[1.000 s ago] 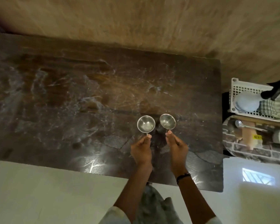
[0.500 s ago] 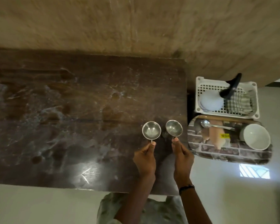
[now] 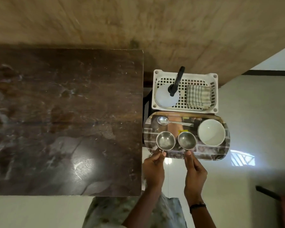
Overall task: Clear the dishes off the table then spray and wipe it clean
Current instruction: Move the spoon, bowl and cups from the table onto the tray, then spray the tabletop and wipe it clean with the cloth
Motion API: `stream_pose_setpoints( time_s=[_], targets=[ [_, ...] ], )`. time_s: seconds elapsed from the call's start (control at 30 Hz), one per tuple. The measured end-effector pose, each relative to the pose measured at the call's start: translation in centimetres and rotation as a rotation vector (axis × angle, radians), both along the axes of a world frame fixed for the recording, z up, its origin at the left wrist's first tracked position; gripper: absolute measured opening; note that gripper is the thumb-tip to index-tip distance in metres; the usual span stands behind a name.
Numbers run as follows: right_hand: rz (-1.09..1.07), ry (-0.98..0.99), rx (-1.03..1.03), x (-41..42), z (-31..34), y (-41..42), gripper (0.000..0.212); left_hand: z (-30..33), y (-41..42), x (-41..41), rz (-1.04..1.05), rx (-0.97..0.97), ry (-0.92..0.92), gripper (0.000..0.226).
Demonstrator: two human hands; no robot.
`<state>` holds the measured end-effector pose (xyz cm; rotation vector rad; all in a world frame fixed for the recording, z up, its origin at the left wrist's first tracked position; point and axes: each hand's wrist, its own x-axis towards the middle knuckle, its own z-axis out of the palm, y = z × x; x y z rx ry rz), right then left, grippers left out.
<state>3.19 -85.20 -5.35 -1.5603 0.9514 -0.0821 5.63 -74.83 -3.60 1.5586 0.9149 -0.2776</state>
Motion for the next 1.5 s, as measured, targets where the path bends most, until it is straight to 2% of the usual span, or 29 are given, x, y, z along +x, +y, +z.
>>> stream_pose_setpoints(
  time_s=[0.1, 0.3, 0.5, 0.63, 0.77, 0.87, 1.0, 1.13, 1.27, 1.37, 1.5],
  targets=[
    [-0.010, 0.001, 0.012, -0.1, -1.3, -1.3, 0.033, -1.4, -1.6, 0.3, 0.011, 0.043, 0.011, 0.009],
    [0.022, -0.019, -0.005, 0.2, -2.9, -2.0, 0.032, -3.0, -2.8, 0.7, -0.043, 0.127, -0.004, 0.017],
    [0.115, 0.052, -0.077, 1.2, -3.6, -3.0, 0.028, -4.1, -3.2, 0.9, -0.073, 0.149, 0.003, 0.021],
    [0.204, 0.077, -0.217, 1.1, -3.2, -3.9, 0.019, -3.1, -3.1, 1.1, -0.117, 0.155, -0.035, 0.019],
    [0.221, 0.003, -0.438, 0.8, -0.4, -5.6, 0.036, -0.3, -2.5, 0.5, -0.071, 0.132, -0.104, 0.018],
    [0.329, -0.099, -0.548, 4.1, 1.6, -7.5, 0.035, 1.0, -1.7, 1.8, -0.036, 0.130, -0.179, 0.029],
    [0.545, -0.226, -0.671, 14.0, 1.9, -9.8, 0.022, 1.0, -0.8, 7.9, -0.193, 0.098, -0.281, 0.052],
    [0.953, -0.067, -0.743, 24.2, -0.7, -11.9, 0.048, -2.2, 0.9, 16.0, -0.422, 0.144, -0.416, 0.081],
    [1.262, 0.173, -0.798, 30.4, -2.3, -13.1, 0.078, -3.9, 2.4, 21.1, -0.651, 0.233, -0.455, 0.094],
    [1.368, 0.255, -0.821, 32.0, -3.4, -13.7, 0.080, -3.5, 2.3, 23.1, -0.780, 0.172, -0.498, 0.093],
    [1.392, 0.216, -0.821, 32.5, -5.2, -14.4, 0.072, -3.5, 1.5, 24.5, -0.869, 0.058, -0.496, 0.089]
  ],
)
